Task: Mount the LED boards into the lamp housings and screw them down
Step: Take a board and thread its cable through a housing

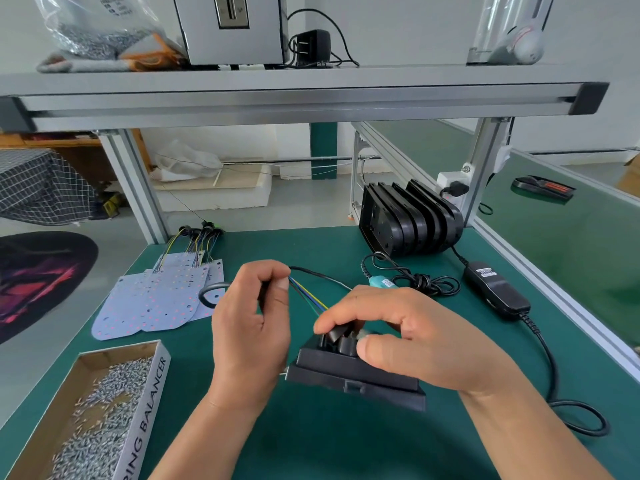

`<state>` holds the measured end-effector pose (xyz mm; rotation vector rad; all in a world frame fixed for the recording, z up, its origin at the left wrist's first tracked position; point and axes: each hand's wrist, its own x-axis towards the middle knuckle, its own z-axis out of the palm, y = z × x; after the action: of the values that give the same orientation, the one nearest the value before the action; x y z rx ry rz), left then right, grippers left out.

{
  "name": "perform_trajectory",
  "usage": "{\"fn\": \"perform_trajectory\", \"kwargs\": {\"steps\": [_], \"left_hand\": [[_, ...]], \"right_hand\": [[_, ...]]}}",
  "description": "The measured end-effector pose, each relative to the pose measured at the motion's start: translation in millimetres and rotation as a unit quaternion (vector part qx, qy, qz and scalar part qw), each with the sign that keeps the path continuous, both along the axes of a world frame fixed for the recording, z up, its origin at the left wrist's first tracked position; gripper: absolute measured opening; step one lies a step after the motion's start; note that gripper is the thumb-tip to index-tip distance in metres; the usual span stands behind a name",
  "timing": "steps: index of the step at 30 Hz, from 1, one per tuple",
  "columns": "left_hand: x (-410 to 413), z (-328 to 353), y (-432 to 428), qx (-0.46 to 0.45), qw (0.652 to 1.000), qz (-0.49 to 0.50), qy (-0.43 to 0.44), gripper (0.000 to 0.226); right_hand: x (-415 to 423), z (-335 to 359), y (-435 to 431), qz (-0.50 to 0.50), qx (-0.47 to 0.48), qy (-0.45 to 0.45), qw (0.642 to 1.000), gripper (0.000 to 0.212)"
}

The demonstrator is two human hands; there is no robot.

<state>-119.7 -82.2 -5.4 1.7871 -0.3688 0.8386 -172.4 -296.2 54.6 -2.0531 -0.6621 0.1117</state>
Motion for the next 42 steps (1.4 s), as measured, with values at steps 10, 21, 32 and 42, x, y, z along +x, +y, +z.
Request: {"fn": "perform_trajectory", "kwargs": {"steps": [10,21,32,42], "left_hand": [[11.5,1.2,8.8,-0.071,0.994,-0.059,0.054,0.023],[0.8,1.0,1.3,-0.101,0.984,-0.144,0.031,0.043],[-9.7,-6.1,-12.8,-0.130,0.991,0.017,0.038,0.027],[-21.5,-14.4,-21.3,0.116,0.989,-0.073,0.062,0.059]], "right_hand": [[-1.8,-5.6,-4.7,0.045,0.017,0.055,0.997,0.069],[18.9,-22.3,15.3,-0.080,0.455,0.110,0.880,0.062],[16.5,-28.0,37.5,-0.141,0.494,0.169,0.841,0.043],[22.9,-30.6,34.8,-0.240,0.576,0.163,0.764,0.036]]}}
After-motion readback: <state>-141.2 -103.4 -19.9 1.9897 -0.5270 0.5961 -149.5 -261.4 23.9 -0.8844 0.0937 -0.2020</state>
